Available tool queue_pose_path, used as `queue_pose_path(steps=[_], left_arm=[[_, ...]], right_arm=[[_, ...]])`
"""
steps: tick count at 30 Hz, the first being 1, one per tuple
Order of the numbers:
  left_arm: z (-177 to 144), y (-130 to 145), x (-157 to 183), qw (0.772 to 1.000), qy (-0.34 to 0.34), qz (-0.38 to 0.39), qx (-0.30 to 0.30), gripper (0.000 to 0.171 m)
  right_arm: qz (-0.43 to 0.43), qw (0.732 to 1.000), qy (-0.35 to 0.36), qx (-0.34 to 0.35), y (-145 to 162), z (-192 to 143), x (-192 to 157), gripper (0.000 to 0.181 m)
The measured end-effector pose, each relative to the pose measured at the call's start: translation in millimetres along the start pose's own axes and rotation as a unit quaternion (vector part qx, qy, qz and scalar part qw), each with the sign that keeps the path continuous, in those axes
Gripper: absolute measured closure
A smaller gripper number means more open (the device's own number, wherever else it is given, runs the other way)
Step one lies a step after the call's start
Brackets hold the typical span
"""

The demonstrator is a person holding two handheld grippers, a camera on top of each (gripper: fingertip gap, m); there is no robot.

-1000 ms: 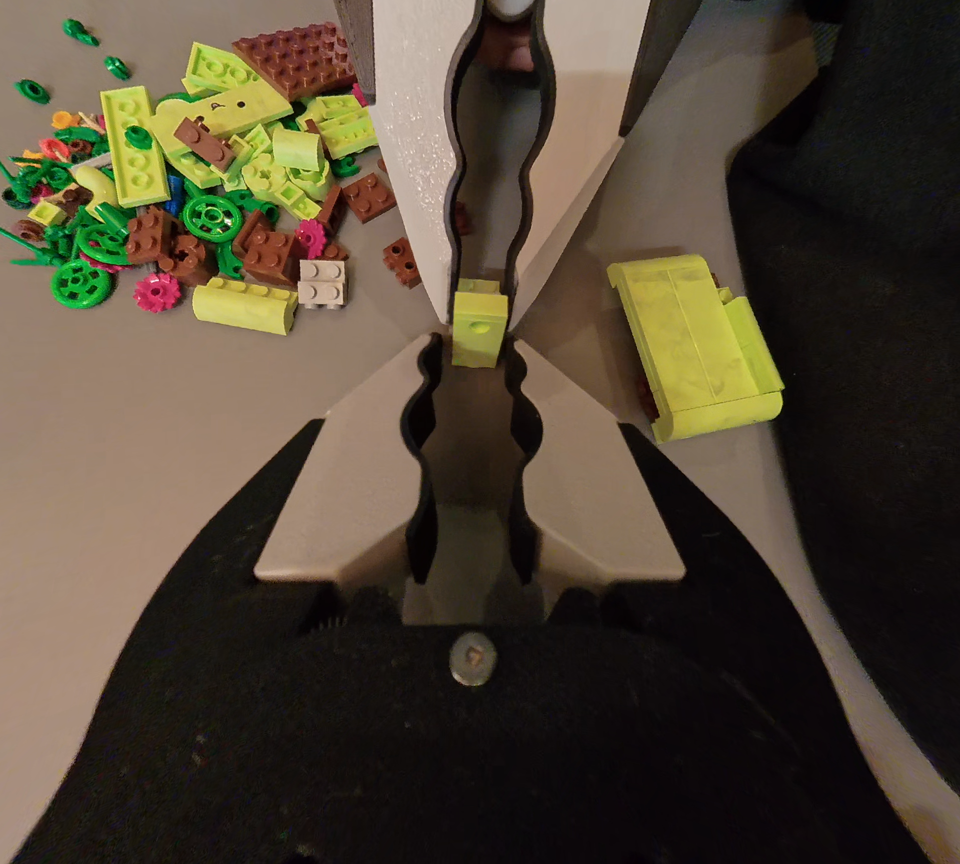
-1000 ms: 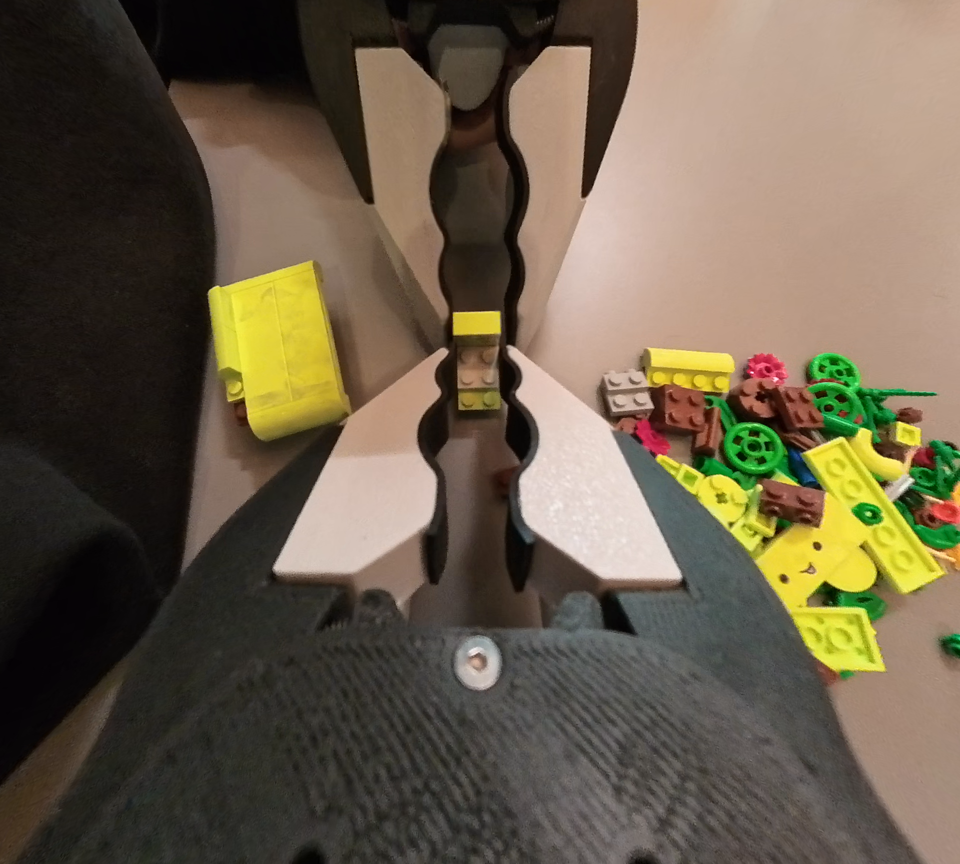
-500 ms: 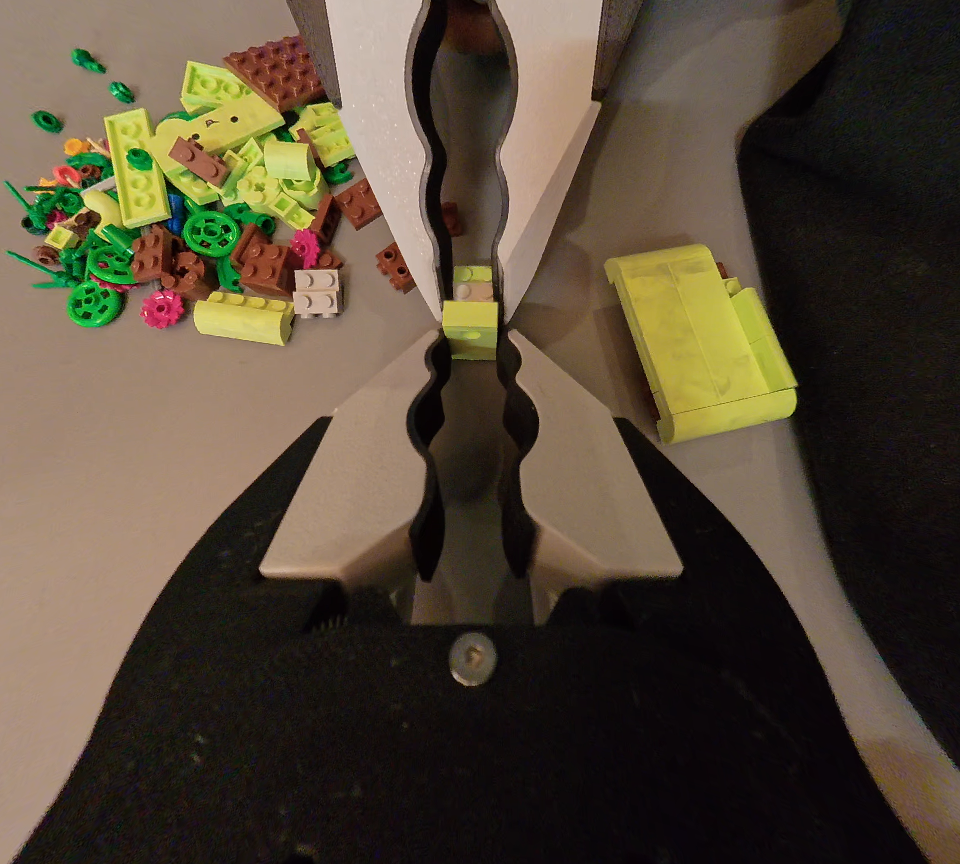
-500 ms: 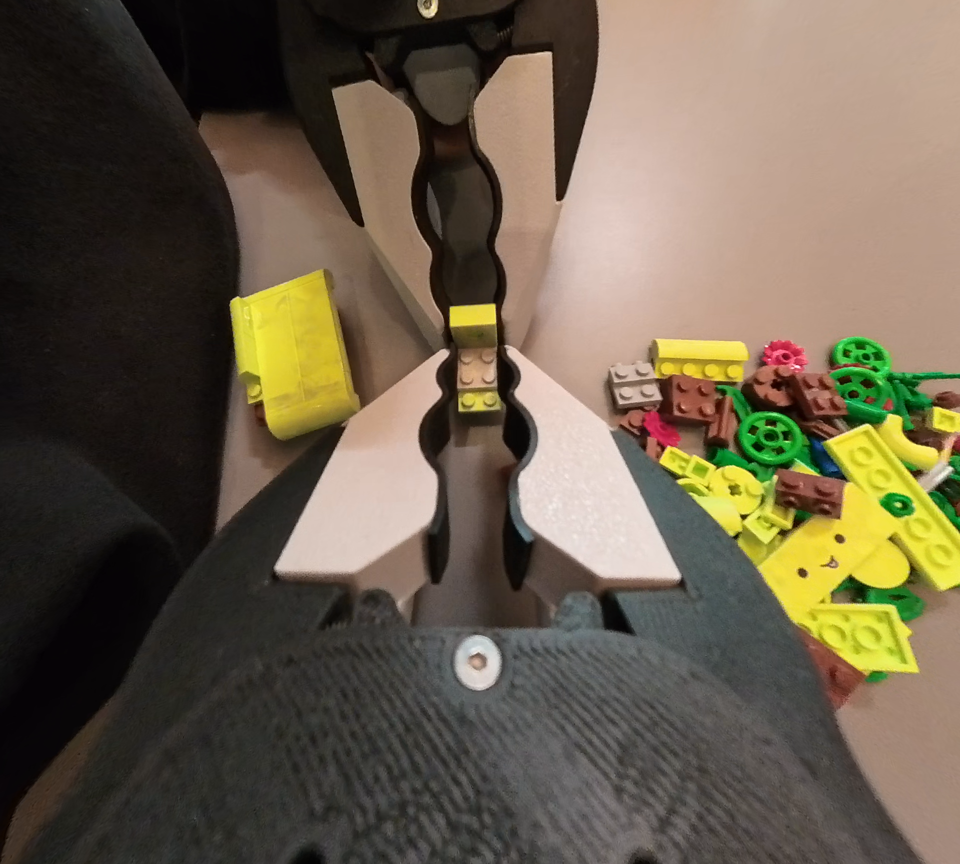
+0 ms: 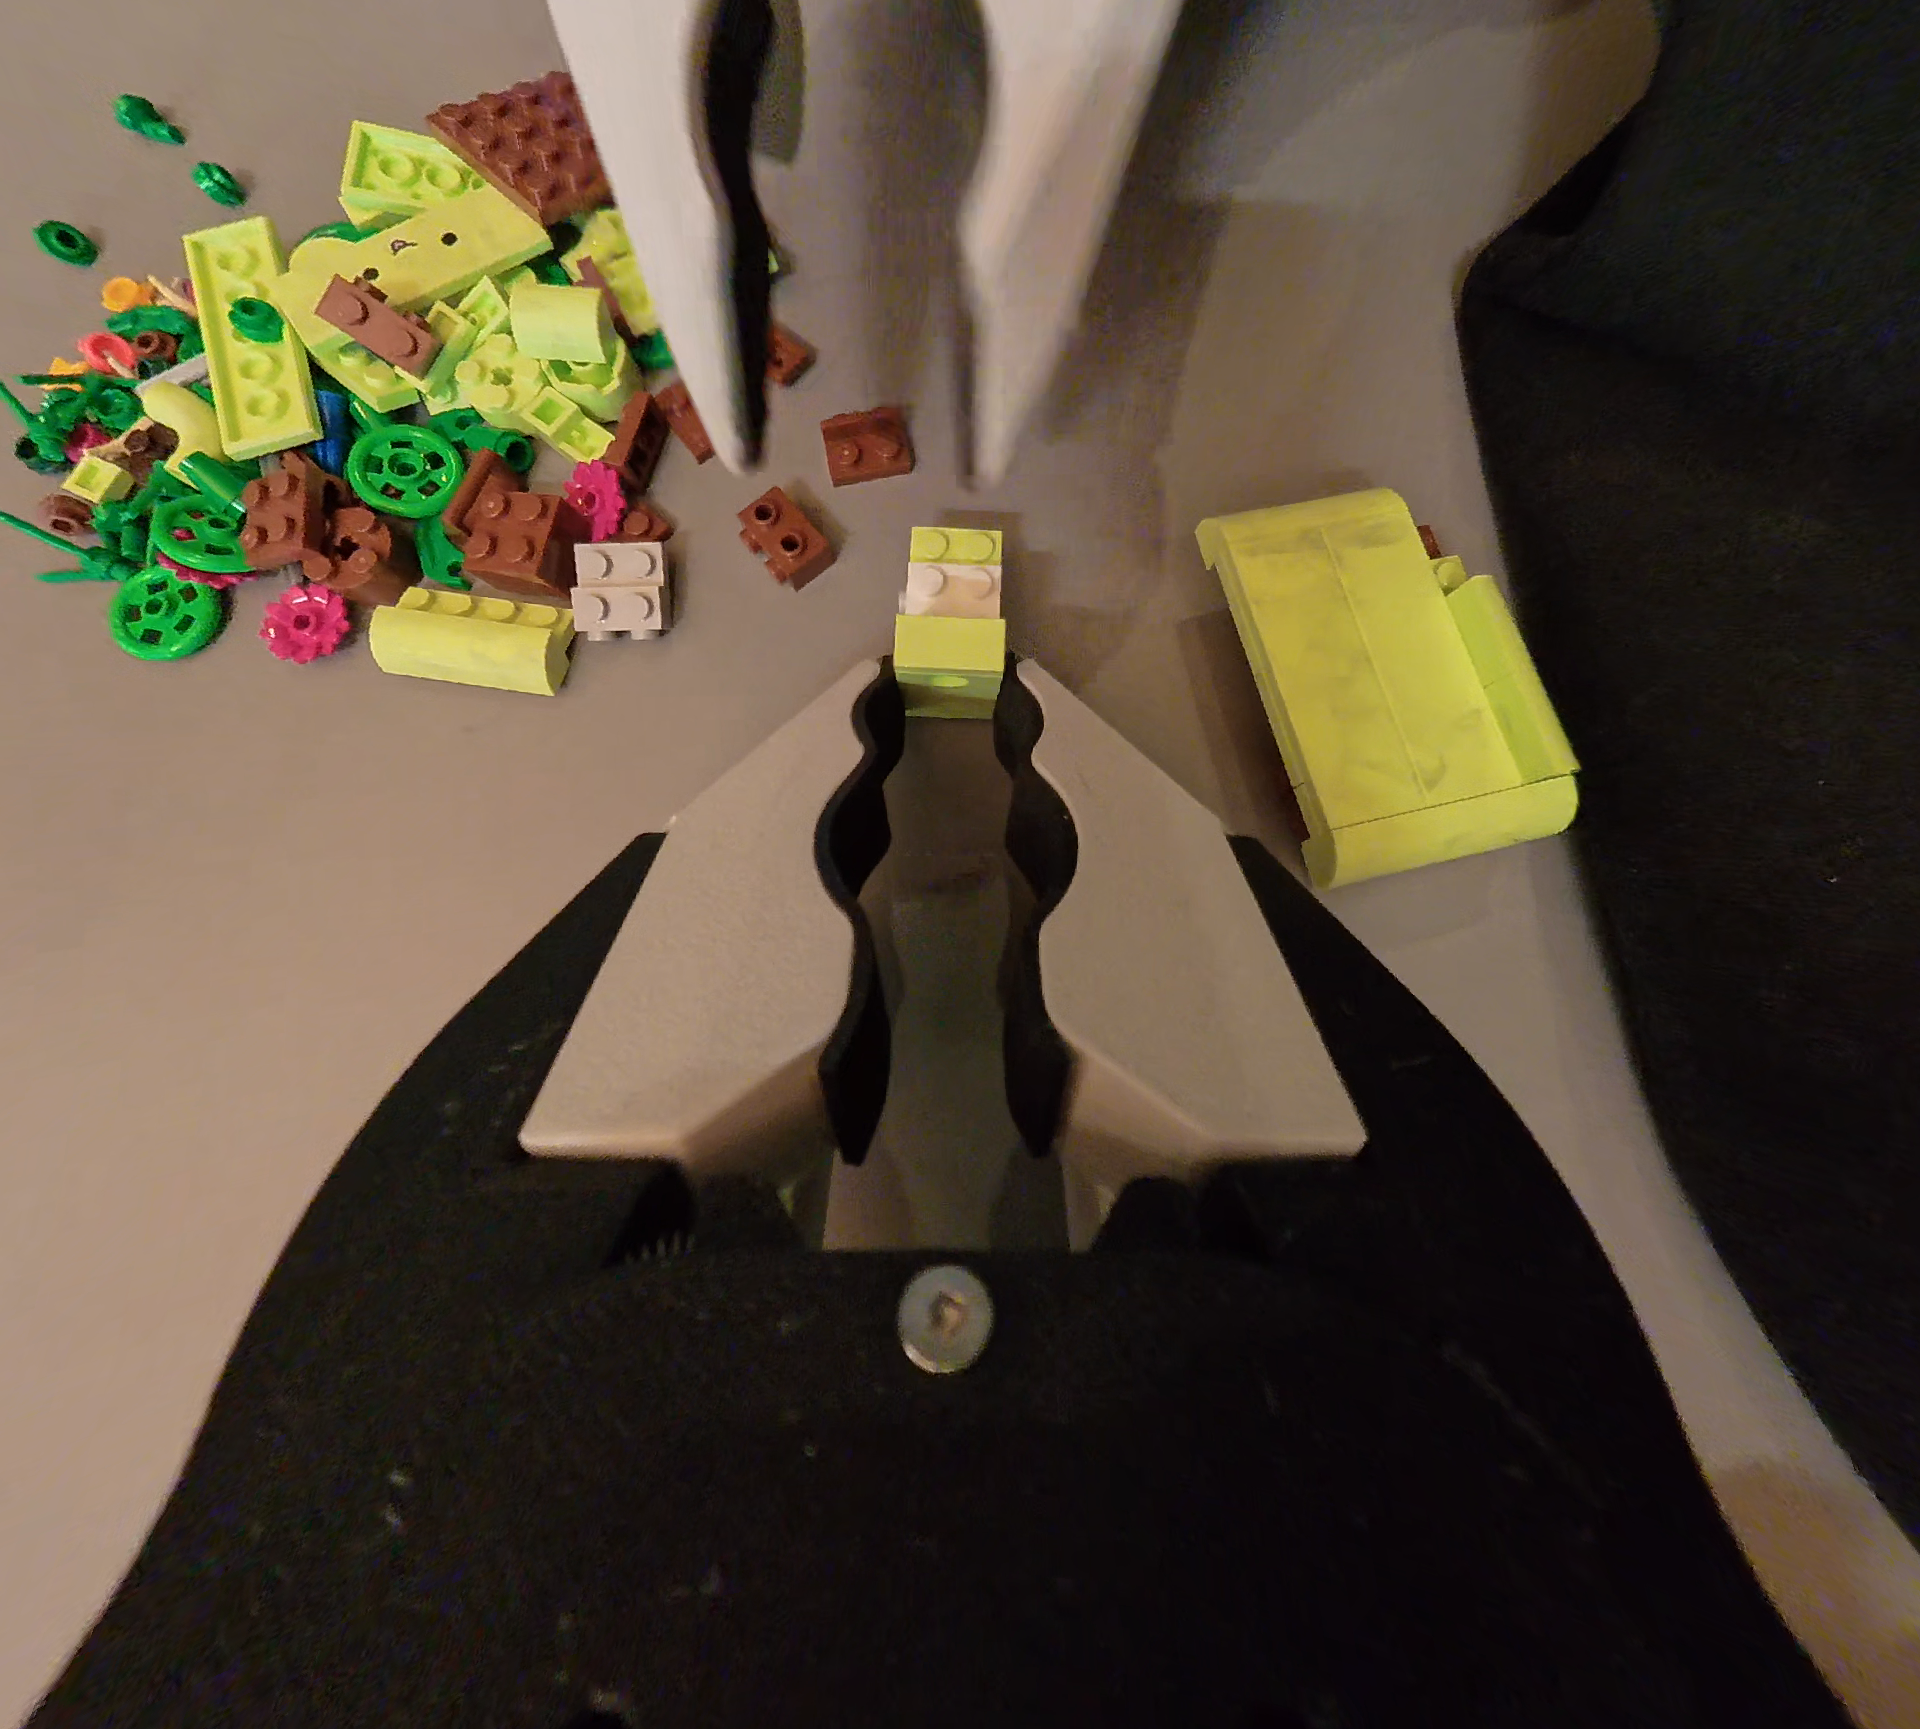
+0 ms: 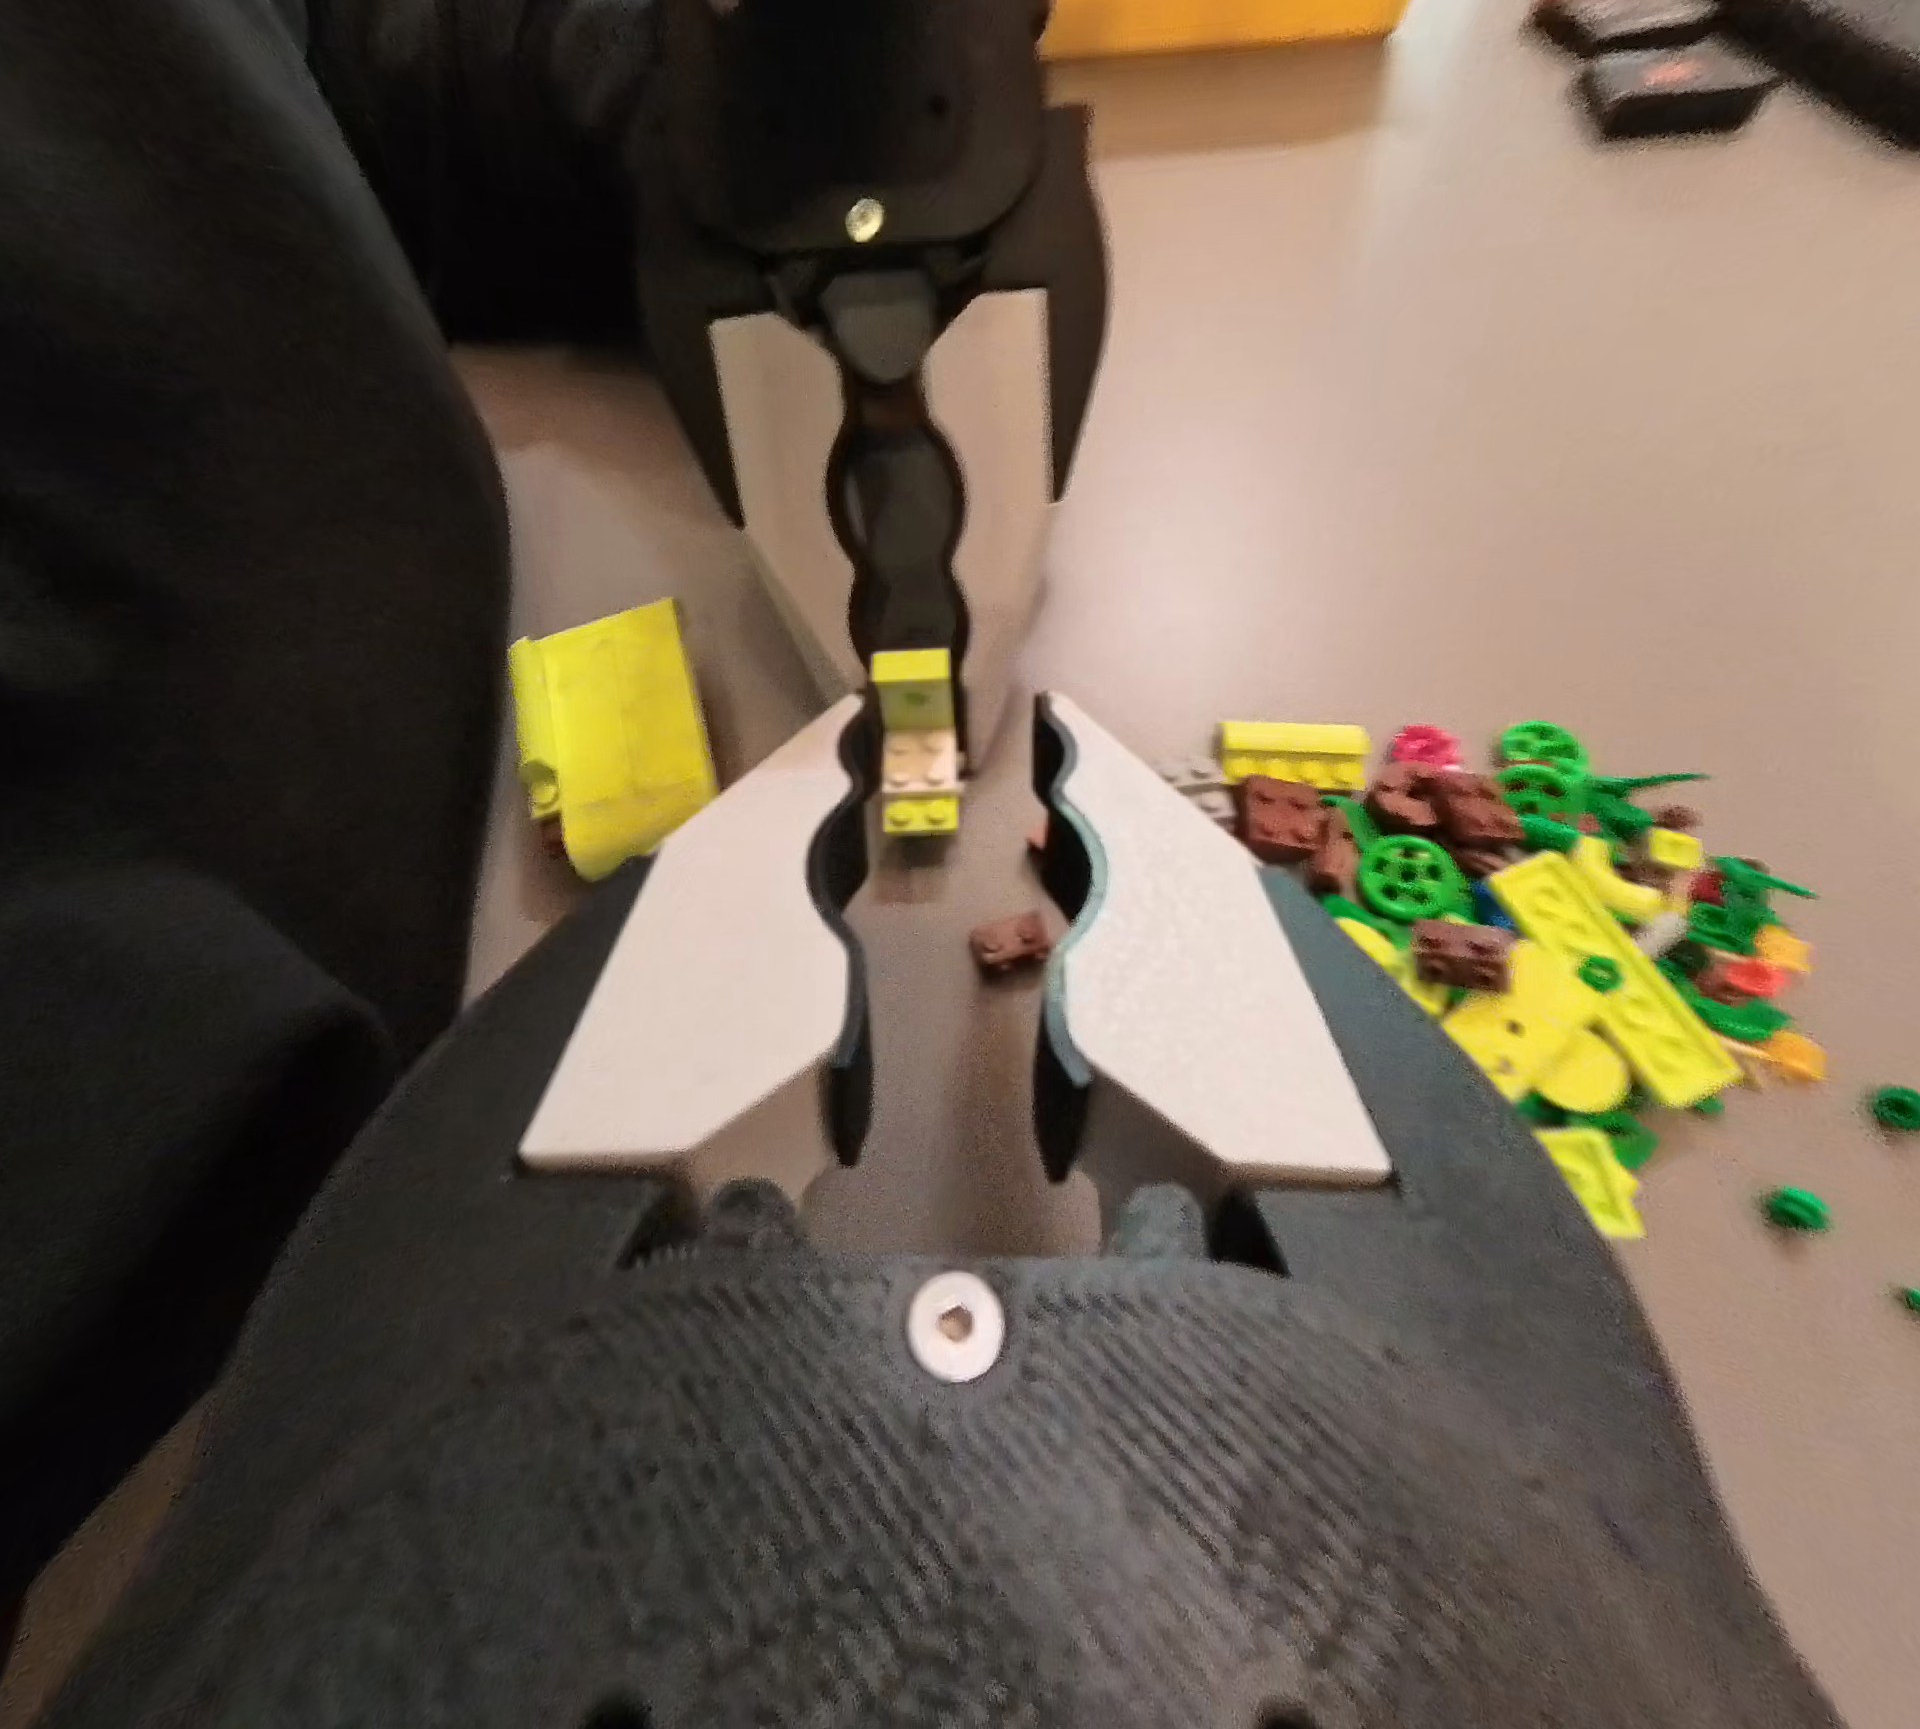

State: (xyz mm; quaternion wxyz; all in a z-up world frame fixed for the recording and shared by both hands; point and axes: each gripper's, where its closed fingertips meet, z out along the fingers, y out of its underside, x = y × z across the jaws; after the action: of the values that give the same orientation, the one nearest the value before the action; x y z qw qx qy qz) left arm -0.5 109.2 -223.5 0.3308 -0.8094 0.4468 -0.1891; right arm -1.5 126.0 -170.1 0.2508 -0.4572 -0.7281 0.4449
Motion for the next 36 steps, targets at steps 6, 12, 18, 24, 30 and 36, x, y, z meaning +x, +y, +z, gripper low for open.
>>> queue_pose_path(steps=[6, 12, 18, 24, 30, 36], left_arm=[[0.2, -0.3, -0.1, 1.000, -0.005, 0.002, 0.000, 0.154], [0.4, -0.6, -0.3, 1.000, -0.008, 0.003, -0.001, 0.154], [0.7, -1.1, -1.7, 1.000, -0.015, 0.001, -0.006, 0.155], [0.9, -1.3, -3.0, 1.000, -0.016, -0.005, -0.003, 0.155], [1.3, -1.6, -2.6, 0.999, -0.033, -0.026, -0.021, 0.155], [1.7, -2.1, -0.8, 0.998, -0.025, -0.046, -0.024, 0.154]], right_arm=[[-0.035, 0.996, -0.008, -0.078, 23.1, 23.8, -11.5, 0.165], [-0.030, 0.996, -0.013, -0.081, 24.8, 27.2, -12.6, 0.167], [-0.029, 0.996, -0.011, -0.085, 26.4, 27.7, -12.4, 0.167], [-0.006, 0.996, -0.011, -0.088, 28.0, 28.5, -12.3, 0.167], [0.025, 0.997, -0.030, -0.067, 24.7, 26.4, -12.2, 0.169], [0.035, 0.997, -0.046, -0.058, 21.7, 24.0, -13.3, 0.169]])
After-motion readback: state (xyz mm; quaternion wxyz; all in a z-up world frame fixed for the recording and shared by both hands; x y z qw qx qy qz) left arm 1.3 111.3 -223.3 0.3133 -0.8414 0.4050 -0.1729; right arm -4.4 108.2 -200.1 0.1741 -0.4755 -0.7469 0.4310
